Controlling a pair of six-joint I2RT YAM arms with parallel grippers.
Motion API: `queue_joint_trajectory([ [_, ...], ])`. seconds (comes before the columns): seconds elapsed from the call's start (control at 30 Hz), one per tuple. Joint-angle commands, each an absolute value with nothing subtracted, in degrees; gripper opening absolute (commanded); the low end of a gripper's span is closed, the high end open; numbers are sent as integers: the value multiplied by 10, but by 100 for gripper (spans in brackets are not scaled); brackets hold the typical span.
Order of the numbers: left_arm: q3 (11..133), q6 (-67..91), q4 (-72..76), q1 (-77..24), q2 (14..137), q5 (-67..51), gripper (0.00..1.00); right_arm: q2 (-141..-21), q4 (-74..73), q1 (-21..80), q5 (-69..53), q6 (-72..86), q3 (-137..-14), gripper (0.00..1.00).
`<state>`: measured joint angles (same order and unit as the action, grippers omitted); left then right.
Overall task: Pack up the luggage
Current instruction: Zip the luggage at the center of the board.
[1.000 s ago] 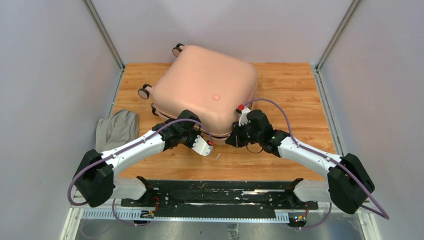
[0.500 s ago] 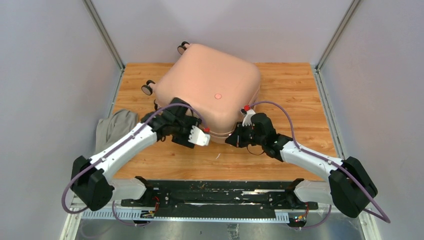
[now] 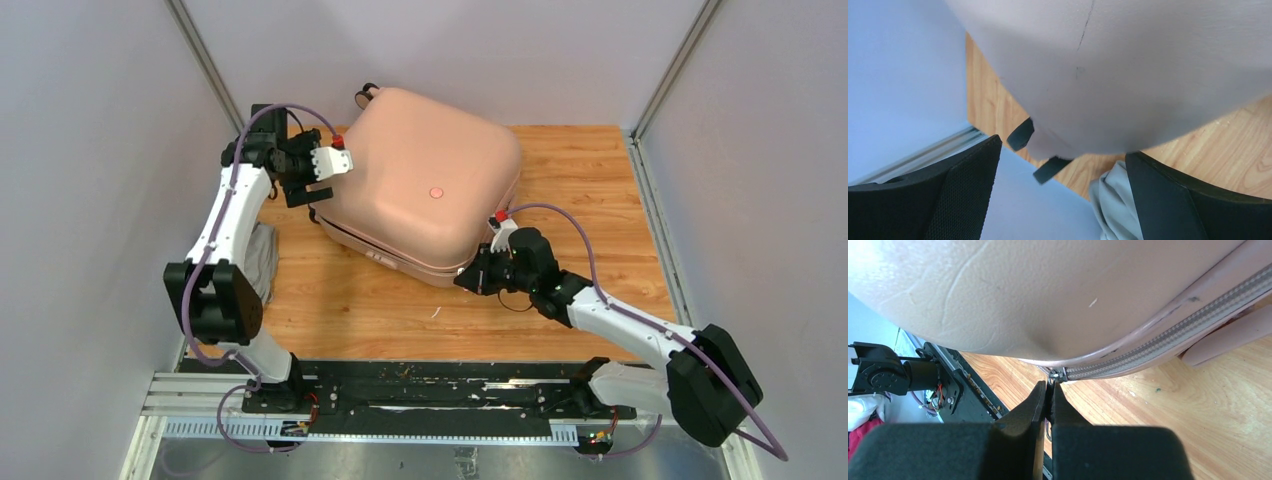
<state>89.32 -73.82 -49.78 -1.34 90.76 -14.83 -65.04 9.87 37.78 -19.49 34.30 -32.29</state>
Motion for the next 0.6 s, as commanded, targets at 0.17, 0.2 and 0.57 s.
queue_joint_trajectory([
  [0.17, 934, -845, -521, 16, 1000, -159, 100, -605, 143, 366, -223, 349, -330, 0],
  [0.2, 940, -851, -521, 16, 1010, -157, 100, -607, 144, 366, -226, 350, -330, 0],
  [0.57, 925, -870, -522, 15, 999, -148, 32, -622, 150, 362, -233, 349, -319, 0],
])
